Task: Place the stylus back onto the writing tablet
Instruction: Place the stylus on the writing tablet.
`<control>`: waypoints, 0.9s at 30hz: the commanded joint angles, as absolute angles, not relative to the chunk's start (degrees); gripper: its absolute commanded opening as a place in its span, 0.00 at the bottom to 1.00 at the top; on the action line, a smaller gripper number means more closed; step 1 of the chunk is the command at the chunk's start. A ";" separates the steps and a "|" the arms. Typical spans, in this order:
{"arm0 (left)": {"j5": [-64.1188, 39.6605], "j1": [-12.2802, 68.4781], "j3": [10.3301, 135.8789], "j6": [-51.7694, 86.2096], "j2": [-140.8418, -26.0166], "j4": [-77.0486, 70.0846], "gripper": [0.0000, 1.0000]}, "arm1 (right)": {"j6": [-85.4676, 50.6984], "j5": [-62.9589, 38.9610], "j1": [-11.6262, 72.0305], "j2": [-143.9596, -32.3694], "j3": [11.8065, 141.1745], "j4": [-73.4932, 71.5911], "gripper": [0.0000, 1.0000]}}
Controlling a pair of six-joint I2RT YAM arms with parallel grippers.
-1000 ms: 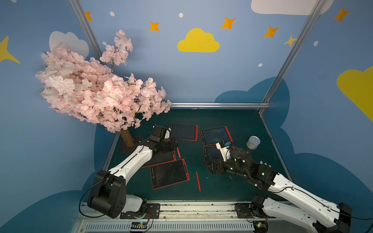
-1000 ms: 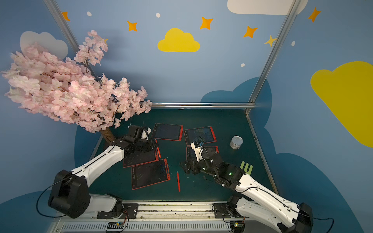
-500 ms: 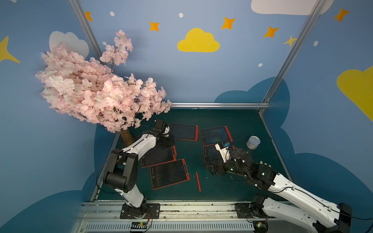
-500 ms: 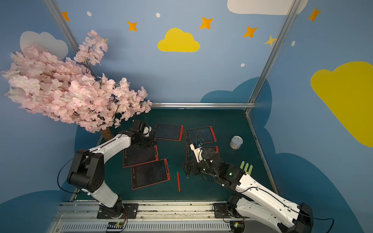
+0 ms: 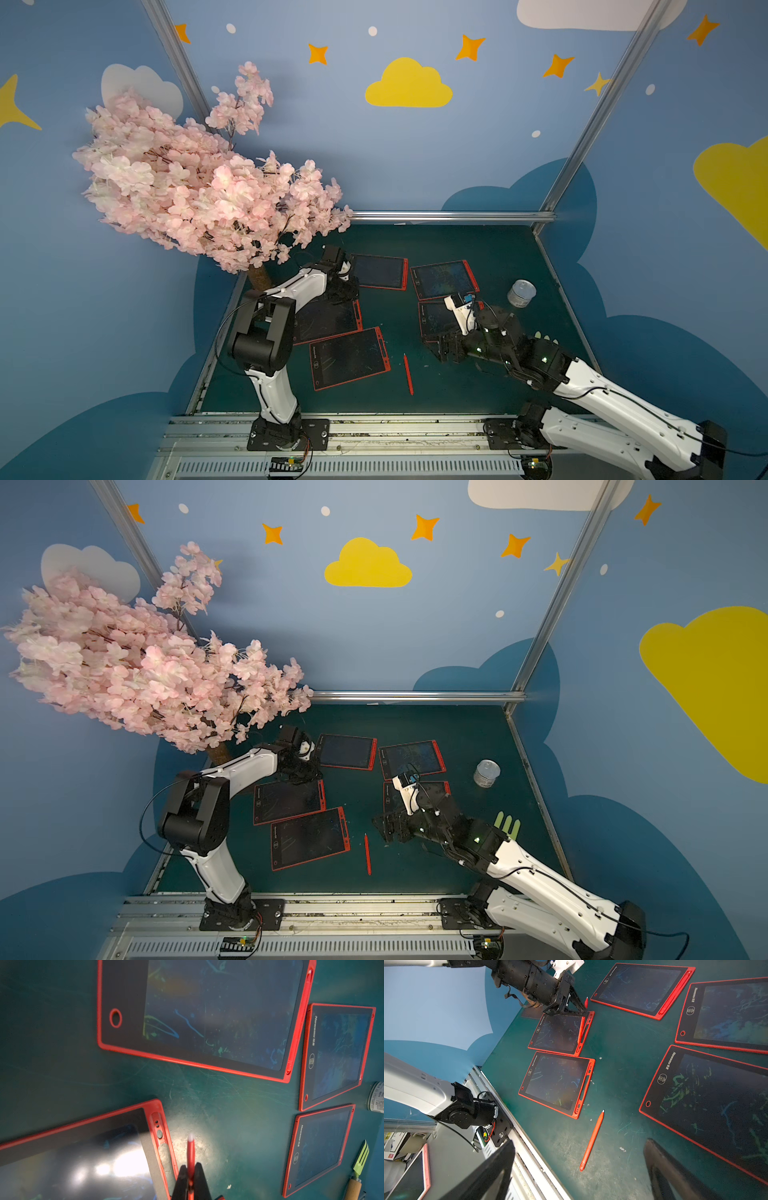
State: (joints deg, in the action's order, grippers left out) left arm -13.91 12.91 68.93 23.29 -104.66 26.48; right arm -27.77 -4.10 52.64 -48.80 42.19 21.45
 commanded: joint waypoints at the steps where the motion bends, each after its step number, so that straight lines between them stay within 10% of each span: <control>1: -13.80 12.48 69.96 22.18 -105.95 28.60 0.04 | -26.92 -3.87 52.56 -48.34 42.72 22.61 0.95; 27: -15.23 12.30 70.59 22.31 -108.81 29.98 0.04 | -26.89 -4.31 52.56 -50.34 43.46 22.85 0.95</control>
State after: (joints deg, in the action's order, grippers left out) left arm -14.57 12.58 69.43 22.44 -107.94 28.93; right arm -27.75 -4.10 52.64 -49.91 42.19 21.76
